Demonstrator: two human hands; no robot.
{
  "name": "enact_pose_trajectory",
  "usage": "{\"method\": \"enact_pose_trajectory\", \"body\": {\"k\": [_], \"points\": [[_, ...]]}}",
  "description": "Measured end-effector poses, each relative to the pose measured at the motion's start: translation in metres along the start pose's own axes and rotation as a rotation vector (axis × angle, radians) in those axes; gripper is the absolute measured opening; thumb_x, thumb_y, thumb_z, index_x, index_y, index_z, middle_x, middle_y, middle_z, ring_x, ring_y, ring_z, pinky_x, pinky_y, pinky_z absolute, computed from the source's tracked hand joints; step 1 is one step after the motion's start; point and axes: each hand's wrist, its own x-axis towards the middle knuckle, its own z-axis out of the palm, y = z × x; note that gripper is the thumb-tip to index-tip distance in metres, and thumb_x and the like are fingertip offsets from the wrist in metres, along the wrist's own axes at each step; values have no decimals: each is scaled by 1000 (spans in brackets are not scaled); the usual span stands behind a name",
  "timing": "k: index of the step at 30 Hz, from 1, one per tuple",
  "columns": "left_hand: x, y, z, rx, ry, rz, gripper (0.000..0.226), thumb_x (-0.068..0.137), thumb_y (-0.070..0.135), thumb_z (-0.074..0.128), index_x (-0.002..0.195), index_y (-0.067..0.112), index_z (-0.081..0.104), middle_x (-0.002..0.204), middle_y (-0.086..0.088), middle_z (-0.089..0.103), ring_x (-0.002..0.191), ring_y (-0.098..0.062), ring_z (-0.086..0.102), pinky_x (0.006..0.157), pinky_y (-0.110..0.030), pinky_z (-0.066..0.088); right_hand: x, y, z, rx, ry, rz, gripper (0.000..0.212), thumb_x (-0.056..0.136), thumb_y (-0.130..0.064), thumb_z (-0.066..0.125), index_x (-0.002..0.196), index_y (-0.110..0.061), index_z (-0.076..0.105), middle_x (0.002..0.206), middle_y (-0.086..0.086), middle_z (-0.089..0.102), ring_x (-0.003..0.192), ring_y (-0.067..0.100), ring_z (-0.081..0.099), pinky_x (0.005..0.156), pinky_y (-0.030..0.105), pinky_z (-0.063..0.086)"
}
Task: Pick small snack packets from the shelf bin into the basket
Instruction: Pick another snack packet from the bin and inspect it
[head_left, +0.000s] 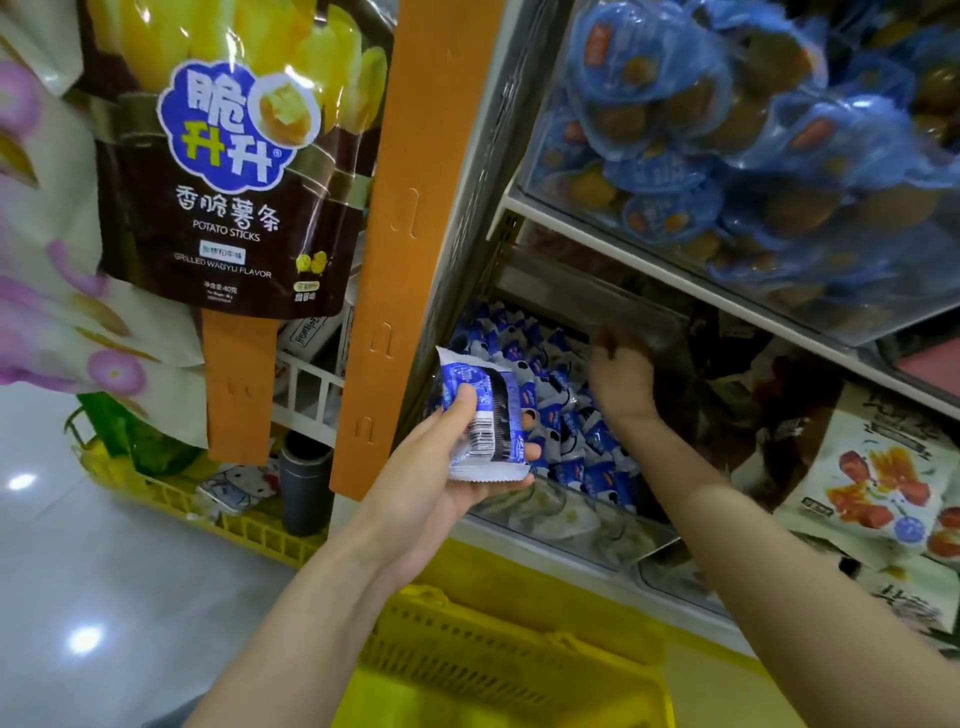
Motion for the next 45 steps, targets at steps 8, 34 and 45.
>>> {"method": "enact_pose_trajectory", "body": {"k": [8, 34, 45], "points": [[-10, -12, 5, 179, 63, 54, 58, 86, 57, 25, 113, 21, 62, 105, -1, 72, 100, -12, 67, 84, -29, 52, -129, -17, -20, 133, -529, -407, 55, 84, -62, 45, 129, -31, 48, 114, -16, 54, 103, -6, 52, 89, 14, 43], [-27, -8, 14, 632, 70, 355, 33, 89, 16, 58, 122, 22, 55, 113, 9, 64, 104, 0, 59, 86, -13, 47, -140, 0, -50, 625, -581, -119, 28, 87, -26, 57, 114, -19, 62, 111, -3, 68, 101, 6, 62, 78, 17, 49], [6, -2, -10, 1689, 39, 579, 38, 98, 38, 34, 131, 23, 44, 128, 4, 50, 117, -14, 45, 98, -27, 31, -12, 14, -65, -206, 25, -181, 30, 94, -27, 52, 110, -3, 59, 104, 13, 64, 92, 25, 59, 71, 20, 37]]}}
